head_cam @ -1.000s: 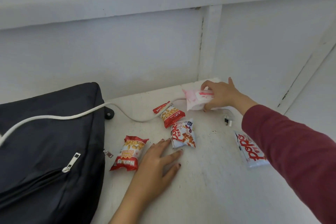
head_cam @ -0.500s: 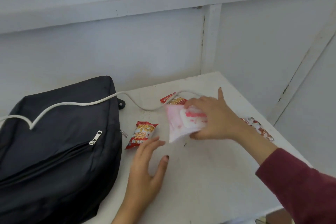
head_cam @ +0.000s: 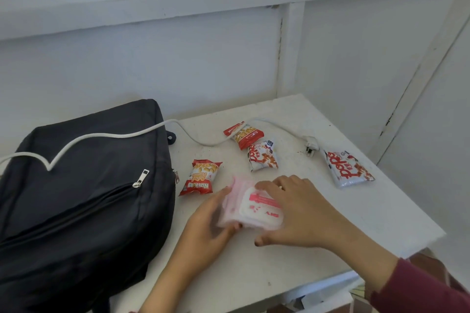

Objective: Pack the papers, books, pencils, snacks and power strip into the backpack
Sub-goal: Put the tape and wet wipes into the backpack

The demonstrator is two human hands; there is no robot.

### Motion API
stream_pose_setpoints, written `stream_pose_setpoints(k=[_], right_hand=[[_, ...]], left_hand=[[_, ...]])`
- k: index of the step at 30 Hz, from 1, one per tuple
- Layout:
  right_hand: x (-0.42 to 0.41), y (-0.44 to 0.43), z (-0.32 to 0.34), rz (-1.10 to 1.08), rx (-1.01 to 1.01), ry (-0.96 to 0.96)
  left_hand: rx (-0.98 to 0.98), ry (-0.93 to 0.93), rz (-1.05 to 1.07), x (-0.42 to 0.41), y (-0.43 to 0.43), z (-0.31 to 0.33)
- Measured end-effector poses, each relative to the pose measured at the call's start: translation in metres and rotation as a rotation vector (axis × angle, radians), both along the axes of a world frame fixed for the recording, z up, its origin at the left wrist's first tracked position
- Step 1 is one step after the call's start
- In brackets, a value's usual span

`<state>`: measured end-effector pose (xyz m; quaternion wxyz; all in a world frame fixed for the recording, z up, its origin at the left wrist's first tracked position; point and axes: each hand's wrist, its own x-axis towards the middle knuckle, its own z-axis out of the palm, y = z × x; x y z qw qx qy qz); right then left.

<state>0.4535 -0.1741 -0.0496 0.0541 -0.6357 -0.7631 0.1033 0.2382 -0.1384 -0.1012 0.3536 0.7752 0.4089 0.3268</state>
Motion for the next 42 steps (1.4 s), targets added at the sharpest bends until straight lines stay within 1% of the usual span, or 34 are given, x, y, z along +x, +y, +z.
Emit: stream_pose_setpoints(k=[2, 5, 9, 11, 14, 15, 18, 20, 23, 27, 29, 31, 33, 35, 37, 39, 40, 42], right_hand=[[0.002, -0.008, -0.004, -0.029, -0.010, 0.008], [-0.005, -0.023, -0.016, -0.084, -0.011, 0.086], [-0.022, -0.030, -0.034, -0.195, 0.106, 0.167], [-0.029, -0.028, -0.038, -0.260, 0.156, 0.176], [-0.040, -0.025, -0.039, -0.357, 0.207, 0.209], [-0.045, -0.025, -0.038, -0.393, 0.222, 0.241], [-0.062, -0.025, -0.035, -0.501, 0.221, 0.304], [-0.077, -0.029, -0.033, -0.552, 0.245, 0.331], [-0.104, -0.036, -0.031, -0.625, 0.239, 0.386], [-0.146, -0.048, -0.028, -0.694, 0.274, 0.417], [-0.165, -0.054, -0.028, -0.716, 0.308, 0.444], [-0.183, -0.059, -0.028, -0.733, 0.357, 0.465], [-0.201, -0.062, -0.027, -0.736, 0.408, 0.485], [-0.218, -0.063, -0.025, -0.726, 0.443, 0.513], [-0.233, -0.063, -0.022, -0.715, 0.451, 0.548], [-0.246, -0.064, -0.019, -0.707, 0.460, 0.544], [-0.252, -0.064, -0.017, -0.707, 0.464, 0.536], [-0.264, -0.064, -0.016, -0.707, 0.466, 0.532]], left_hand=[[0.048, 0.043, 0.034, -0.002, 0.005, 0.001], [0.073, 0.104, 0.033, -0.005, 0.007, -0.002], [0.113, 0.201, 0.028, -0.012, 0.006, 0.003], [0.136, 0.228, 0.020, -0.020, 0.003, 0.009], [0.179, 0.262, -0.043, -0.036, -0.005, 0.024], [0.219, 0.302, -0.070, -0.044, -0.007, 0.029], [0.446, 0.492, -0.152, -0.070, -0.006, 0.043], [0.482, 0.513, -0.225, -0.089, -0.004, 0.048], [0.545, 0.476, -0.286, -0.124, -0.001, 0.051], [0.729, 0.388, -0.247, -0.175, 0.004, 0.063], [0.793, 0.435, -0.201, -0.199, 0.007, 0.072], [0.873, 0.532, -0.150, -0.222, 0.014, 0.081], [0.961, 0.613, -0.153, -0.243, 0.026, 0.085], [0.987, 0.663, -0.177, -0.261, 0.040, 0.089], [0.973, 0.719, -0.190, -0.276, 0.053, 0.091], [0.943, 0.771, -0.187, -0.289, 0.061, 0.091], [0.928, 0.782, -0.186, -0.295, 0.064, 0.090], [0.897, 0.745, -0.189, -0.303, 0.068, 0.088]])
